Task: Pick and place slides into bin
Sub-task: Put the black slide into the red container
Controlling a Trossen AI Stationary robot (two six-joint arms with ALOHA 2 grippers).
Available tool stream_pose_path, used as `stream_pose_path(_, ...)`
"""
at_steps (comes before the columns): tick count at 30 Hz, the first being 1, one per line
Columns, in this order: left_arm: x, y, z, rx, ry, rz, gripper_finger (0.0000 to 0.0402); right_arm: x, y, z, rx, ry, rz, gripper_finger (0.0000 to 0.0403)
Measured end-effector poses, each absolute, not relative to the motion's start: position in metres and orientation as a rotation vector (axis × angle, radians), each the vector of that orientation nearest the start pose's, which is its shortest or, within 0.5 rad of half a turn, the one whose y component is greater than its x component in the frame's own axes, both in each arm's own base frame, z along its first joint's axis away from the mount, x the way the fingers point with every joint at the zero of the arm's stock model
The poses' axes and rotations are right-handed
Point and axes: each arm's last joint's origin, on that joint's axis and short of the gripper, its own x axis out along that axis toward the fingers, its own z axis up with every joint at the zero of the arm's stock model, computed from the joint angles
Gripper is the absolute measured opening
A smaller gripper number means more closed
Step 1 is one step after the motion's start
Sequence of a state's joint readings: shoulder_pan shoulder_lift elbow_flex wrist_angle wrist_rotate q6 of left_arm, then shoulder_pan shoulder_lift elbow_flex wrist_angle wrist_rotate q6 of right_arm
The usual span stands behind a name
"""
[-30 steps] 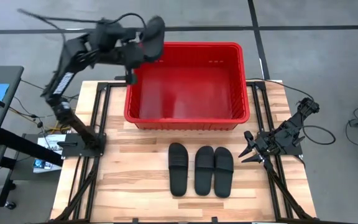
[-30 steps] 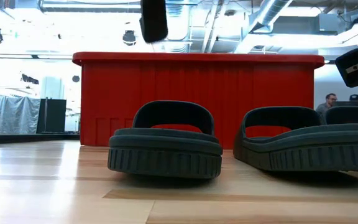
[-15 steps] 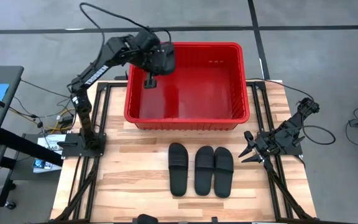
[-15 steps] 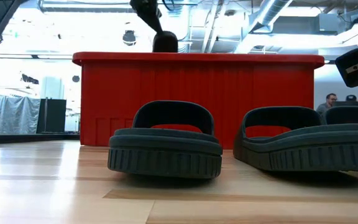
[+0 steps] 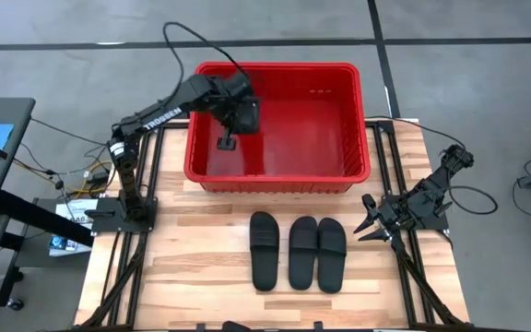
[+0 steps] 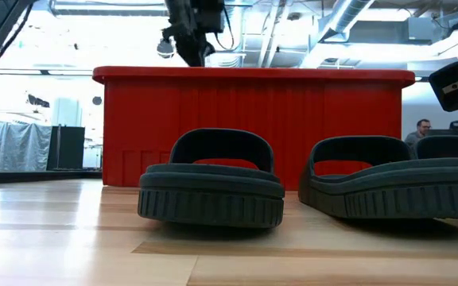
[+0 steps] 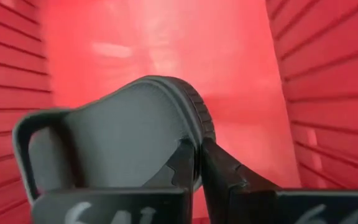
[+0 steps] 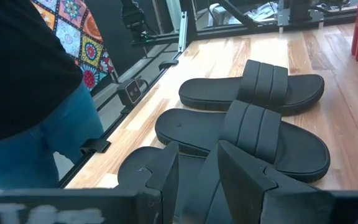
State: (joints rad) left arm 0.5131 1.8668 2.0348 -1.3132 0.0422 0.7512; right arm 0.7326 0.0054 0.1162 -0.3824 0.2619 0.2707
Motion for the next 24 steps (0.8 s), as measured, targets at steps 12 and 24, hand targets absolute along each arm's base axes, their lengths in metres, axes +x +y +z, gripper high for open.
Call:
stream_pose_path(12,0.328,0.185,0.301,0.337,1.294,-0.062,0.0000,0.068,0.051,0.166,0.134,0.302,0.431,0.0103)
stream_pose_path(24,0.320,0.187,0.248,0.323,1.376,-0.096,0.0000,0.068,0.051,0.166,0.134,0.302,0.431,0.0103)
